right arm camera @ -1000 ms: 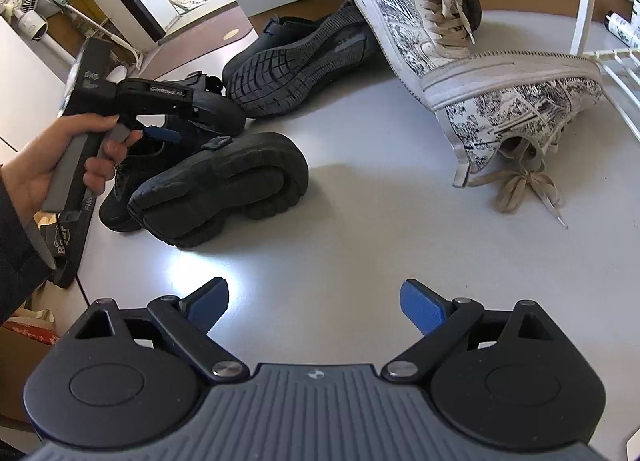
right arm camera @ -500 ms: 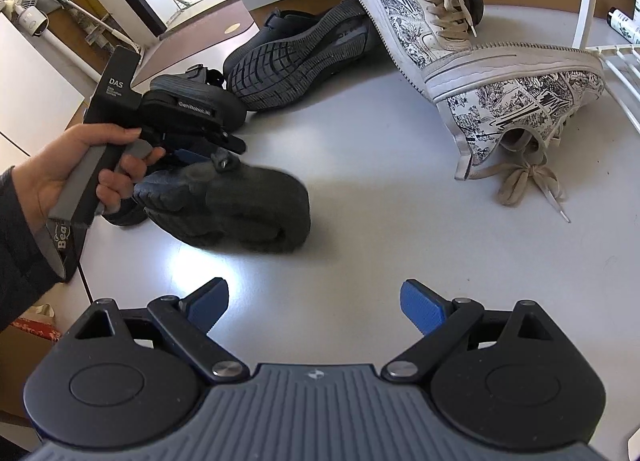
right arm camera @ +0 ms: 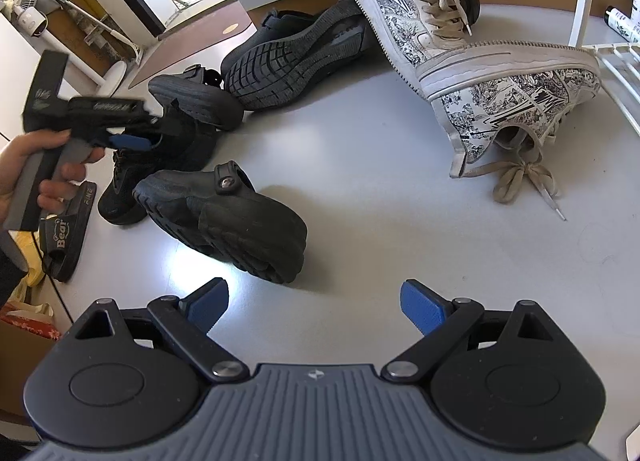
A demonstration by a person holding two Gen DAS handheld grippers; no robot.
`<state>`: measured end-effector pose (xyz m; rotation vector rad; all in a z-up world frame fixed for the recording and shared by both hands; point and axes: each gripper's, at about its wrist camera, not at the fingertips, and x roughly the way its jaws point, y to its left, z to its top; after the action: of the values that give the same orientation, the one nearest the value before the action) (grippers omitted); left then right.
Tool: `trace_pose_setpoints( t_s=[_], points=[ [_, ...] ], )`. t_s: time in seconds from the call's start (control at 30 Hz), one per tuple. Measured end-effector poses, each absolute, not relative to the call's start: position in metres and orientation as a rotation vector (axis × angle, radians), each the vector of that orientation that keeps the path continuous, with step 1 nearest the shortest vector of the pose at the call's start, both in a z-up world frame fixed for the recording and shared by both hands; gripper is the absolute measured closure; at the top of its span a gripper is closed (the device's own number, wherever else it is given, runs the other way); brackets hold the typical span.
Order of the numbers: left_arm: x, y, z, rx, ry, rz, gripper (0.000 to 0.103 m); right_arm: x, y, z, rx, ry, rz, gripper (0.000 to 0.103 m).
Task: Organize scattered shoes
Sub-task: 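Close the left tool on the black clog's heel strap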
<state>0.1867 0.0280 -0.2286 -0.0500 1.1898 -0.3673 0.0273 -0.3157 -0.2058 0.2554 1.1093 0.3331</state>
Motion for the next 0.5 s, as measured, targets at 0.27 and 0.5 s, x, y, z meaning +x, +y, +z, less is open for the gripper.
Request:
trace_pose_setpoints(
  t_s=[0.27,0.5],
  points=[
    [0.173,0.003,-0.229,0.129,1.181,-0.536,0.009,0.028,-0.313,-0.207,0.252,1.117,0.341,0.007],
    [0.165,-0.023,-0.238,0.318,1.2,-0.604,0.015,0.029,-0.313,-0.207,0.251,1.118,0.344,0.007]
  ],
)
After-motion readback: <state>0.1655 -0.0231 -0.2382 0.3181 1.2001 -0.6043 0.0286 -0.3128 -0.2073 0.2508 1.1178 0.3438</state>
